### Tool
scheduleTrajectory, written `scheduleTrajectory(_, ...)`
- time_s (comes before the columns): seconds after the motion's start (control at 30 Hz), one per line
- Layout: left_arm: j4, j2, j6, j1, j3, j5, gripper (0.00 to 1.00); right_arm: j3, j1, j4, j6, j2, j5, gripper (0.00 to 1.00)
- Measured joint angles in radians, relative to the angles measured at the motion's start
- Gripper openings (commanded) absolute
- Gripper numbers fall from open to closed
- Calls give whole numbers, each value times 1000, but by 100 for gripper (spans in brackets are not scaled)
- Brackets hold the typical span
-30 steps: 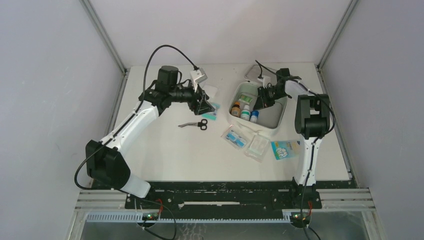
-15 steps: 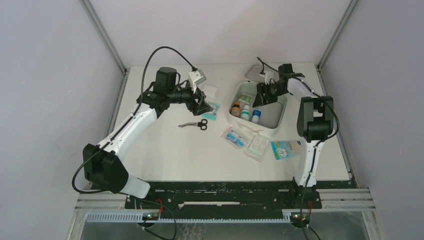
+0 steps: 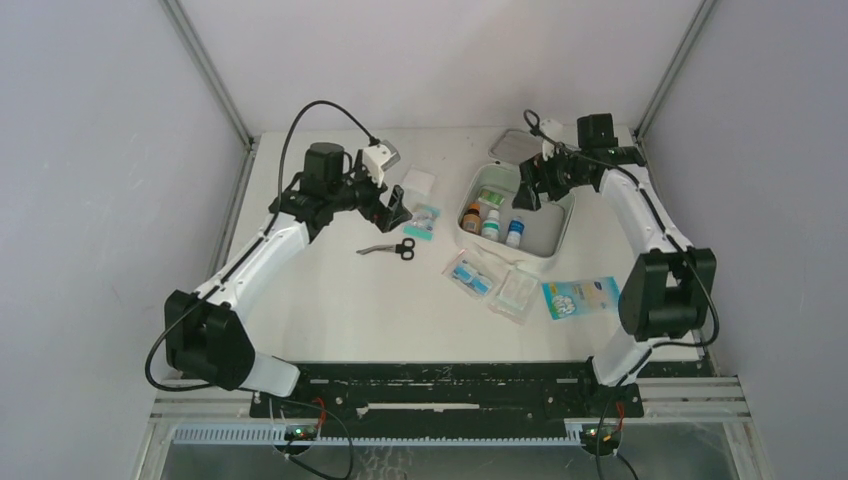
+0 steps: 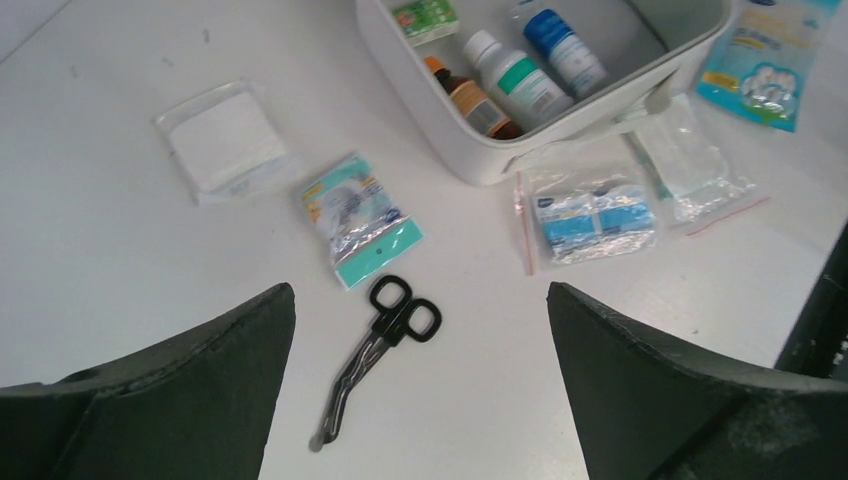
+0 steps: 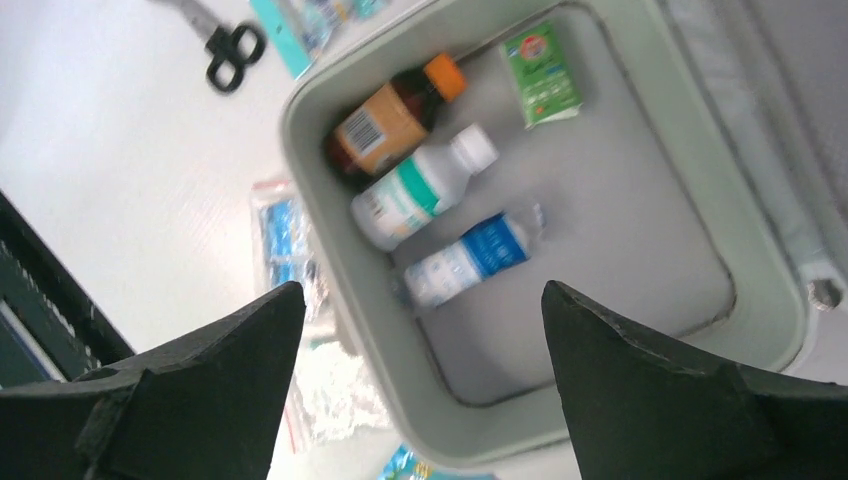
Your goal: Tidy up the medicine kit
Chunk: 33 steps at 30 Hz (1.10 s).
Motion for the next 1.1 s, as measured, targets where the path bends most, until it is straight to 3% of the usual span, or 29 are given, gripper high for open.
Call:
scheduleTrajectory(0.37, 32, -67, 43, 44, -74, -180, 100, -325, 158, -120, -206, -338, 74, 86)
scheduleTrajectory(0.57, 19, 39, 29, 45, -53, -257, 98, -364, 166, -113, -203, -381, 76, 83)
scheduleTrajectory(0.8, -37, 383, -106, 45, 204, -321, 91, -364, 159, -63, -164, -381, 56, 81)
scheduleTrajectory(1.1, -60, 721, -318, 55, 574, -323, 73, -385, 126, -33, -137, -381, 19, 81)
